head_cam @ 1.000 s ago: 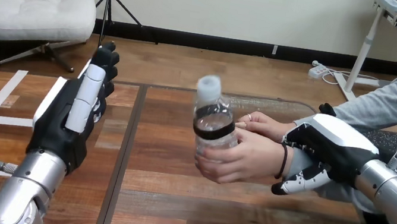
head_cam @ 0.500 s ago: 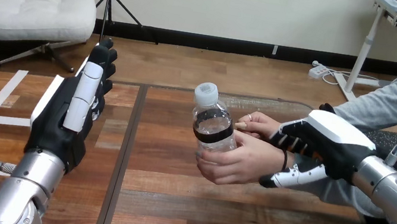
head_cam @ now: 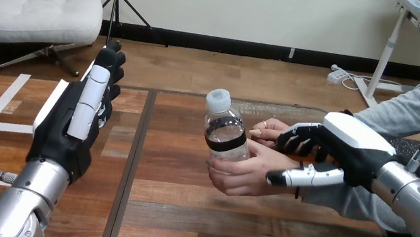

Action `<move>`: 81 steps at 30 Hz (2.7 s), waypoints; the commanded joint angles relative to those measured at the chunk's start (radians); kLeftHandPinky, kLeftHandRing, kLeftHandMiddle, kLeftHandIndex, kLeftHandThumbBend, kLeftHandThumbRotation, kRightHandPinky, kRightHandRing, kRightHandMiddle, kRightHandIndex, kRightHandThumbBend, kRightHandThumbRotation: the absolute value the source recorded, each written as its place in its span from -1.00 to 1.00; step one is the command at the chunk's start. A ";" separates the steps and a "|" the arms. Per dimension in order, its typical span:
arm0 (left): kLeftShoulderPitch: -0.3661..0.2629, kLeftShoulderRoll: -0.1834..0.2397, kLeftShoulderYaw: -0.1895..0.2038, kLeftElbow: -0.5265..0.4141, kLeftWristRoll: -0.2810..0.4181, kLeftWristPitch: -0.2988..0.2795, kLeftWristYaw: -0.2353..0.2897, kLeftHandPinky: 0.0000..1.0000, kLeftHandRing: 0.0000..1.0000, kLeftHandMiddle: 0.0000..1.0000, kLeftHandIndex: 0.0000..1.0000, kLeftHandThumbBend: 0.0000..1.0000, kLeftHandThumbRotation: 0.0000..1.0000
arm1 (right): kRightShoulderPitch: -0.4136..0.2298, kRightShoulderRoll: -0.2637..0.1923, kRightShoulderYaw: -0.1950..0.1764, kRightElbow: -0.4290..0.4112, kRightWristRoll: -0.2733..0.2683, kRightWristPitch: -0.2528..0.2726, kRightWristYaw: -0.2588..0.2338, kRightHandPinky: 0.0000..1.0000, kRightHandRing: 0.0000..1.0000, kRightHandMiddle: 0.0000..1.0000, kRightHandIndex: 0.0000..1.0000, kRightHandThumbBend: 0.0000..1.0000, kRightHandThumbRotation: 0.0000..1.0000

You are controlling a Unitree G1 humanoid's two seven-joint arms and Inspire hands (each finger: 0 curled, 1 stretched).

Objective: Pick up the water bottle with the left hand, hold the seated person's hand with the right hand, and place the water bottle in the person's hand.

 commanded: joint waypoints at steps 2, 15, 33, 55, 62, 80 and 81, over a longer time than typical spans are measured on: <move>-0.023 0.002 0.000 -0.041 -0.021 -0.025 -0.008 1.00 1.00 1.00 1.00 0.41 0.99 | -0.022 -0.030 -0.044 -0.067 0.031 0.003 -0.025 0.22 0.45 0.52 0.54 1.00 0.89; 0.004 -0.002 0.002 -0.070 -0.033 -0.011 -0.005 1.00 1.00 1.00 0.99 0.42 0.92 | 0.053 -0.014 -0.119 -0.127 0.153 -0.028 -0.042 0.32 0.50 0.55 0.57 0.78 1.00; 0.056 -0.029 -0.001 -0.097 -0.012 -0.066 0.051 0.43 0.46 0.57 0.72 0.38 0.83 | 0.185 0.075 -0.252 -0.181 0.514 -0.125 0.064 0.48 0.62 0.65 0.63 0.86 1.00; 0.090 -0.069 -0.002 -0.085 -0.023 -0.169 0.070 0.24 0.44 0.55 0.60 0.25 0.77 | 0.440 0.246 -0.334 -0.626 0.957 0.185 0.186 0.76 0.79 0.78 0.76 0.93 1.00; 0.101 -0.091 -0.009 -0.065 -0.019 -0.235 0.071 0.30 0.48 0.52 0.52 0.25 0.74 | 0.508 0.276 -0.330 -0.753 0.988 0.250 0.166 0.86 0.86 0.83 0.84 0.93 1.00; 0.162 -0.141 -0.052 -0.079 0.030 -0.356 0.084 0.44 0.55 0.58 0.53 0.27 0.78 | 0.633 0.366 -0.313 -0.974 1.008 0.354 0.116 1.00 1.00 0.99 1.00 0.88 1.00; 0.163 -0.142 -0.053 -0.081 0.031 -0.356 0.085 0.47 0.56 0.59 0.55 0.28 0.79 | 0.637 0.369 -0.313 -0.982 1.009 0.360 0.114 1.00 1.00 0.99 1.00 0.89 1.00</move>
